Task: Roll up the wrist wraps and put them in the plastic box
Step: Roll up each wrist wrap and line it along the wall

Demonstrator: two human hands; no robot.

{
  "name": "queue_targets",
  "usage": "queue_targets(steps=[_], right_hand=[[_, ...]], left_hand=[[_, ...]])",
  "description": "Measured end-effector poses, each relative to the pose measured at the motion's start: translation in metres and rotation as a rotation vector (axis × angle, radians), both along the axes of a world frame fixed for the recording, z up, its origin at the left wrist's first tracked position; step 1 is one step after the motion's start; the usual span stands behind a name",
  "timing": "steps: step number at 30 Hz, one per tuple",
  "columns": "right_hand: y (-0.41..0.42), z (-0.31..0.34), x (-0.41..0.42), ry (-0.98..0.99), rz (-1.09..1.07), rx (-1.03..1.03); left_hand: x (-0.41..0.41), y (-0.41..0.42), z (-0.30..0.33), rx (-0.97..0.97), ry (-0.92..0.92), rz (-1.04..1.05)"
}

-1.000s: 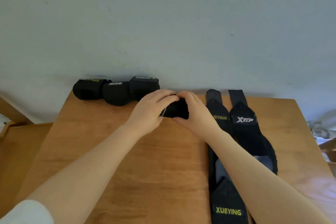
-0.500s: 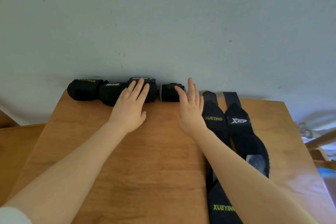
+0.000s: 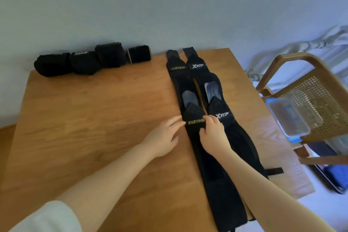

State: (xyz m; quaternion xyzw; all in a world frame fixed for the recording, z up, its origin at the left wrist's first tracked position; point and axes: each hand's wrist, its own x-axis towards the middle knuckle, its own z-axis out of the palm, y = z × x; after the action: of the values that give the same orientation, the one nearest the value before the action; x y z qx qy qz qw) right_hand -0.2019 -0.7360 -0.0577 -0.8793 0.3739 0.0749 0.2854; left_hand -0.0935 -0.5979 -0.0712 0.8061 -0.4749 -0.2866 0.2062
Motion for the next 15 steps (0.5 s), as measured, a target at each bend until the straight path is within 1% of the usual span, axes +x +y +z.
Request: queue_targets(steps=[3, 6, 8, 12, 13, 14, 15], right_hand=[[-0.003, -0.004, -0.008, 0.041, -0.087, 0.129], [-0.007, -0.006, -0.008, 0.036, -0.098, 0.176], [-0.011, -0.005, -0.008, -0.015, -0.142, 0.252], [-0.028, -0.003, -0.012, -0.175, -0.383, 0.593], [-0.033, -0.002, -0.014, -0.193, -0.408, 0.679], [-0.039, -0.001, -0.016, -0.217, -0.387, 0.759], [-0.042, 0.003, -0.017, -0.247, -0.318, 0.794]], left_hand=[[-0.023, -0.004, -0.004, 0.075, -0.001, -0.04], [-0.035, -0.008, -0.007, 0.143, 0.012, 0.002], [-0.043, -0.011, -0.009, 0.139, 0.028, 0.045], [-0.057, -0.022, -0.005, 0.074, 0.134, 0.243], [-0.061, -0.025, -0.003, 0.059, 0.172, 0.293], [-0.065, -0.029, 0.0, 0.031, 0.241, 0.35], [-0.068, -0.033, 0.003, -0.016, 0.344, 0.412]])
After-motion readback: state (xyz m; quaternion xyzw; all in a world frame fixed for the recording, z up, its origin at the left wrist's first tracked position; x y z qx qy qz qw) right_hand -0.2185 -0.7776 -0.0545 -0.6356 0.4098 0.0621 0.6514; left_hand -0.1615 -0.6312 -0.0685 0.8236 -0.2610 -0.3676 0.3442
